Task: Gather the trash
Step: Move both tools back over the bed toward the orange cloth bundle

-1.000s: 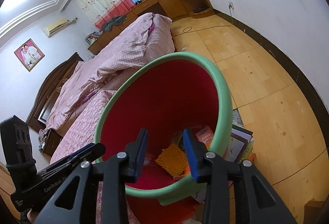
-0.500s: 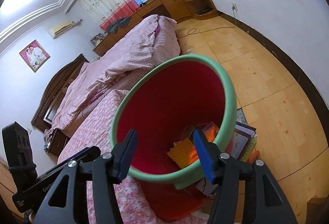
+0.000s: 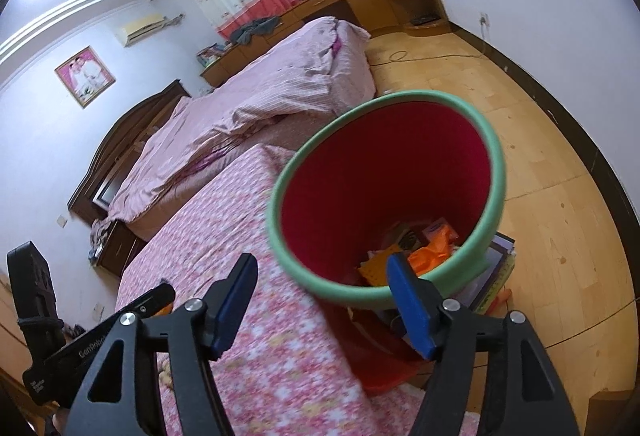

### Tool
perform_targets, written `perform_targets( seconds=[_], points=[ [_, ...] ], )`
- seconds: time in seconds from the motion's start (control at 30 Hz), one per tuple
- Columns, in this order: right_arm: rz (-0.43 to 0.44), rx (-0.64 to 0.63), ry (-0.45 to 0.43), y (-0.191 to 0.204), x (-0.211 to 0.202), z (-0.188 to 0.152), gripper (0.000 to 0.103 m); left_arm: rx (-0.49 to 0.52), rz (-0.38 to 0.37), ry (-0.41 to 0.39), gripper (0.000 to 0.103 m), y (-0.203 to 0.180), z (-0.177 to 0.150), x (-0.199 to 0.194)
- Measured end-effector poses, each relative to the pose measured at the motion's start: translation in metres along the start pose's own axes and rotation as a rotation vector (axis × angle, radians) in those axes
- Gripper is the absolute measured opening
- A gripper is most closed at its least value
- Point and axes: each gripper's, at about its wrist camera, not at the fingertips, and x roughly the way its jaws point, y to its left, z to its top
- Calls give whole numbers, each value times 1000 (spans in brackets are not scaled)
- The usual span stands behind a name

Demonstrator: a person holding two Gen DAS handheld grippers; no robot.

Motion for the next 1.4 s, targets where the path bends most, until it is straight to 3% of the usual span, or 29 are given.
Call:
perform_targets(
  seconds=[0.2, 0.3, 0.67, 1.0, 1.4],
  points=[
    [23, -57, 20, 32, 2, -13, 76, -41, 68, -42, 44, 32, -8, -22],
    [30, -79, 30, 45, 5, -19, 77, -59, 95, -69, 50, 47, -14, -34],
    [42, -184, 80, 99, 21, -43, 81, -149, 168, -109, 51, 103, -26, -56],
    [46, -283, 129, 149, 51, -64, 84, -239, 269, -124, 51, 163, -38, -57],
    [63, -376, 183, 198, 96, -79, 85, -339, 327, -95, 51, 221, -49, -42]
  ],
)
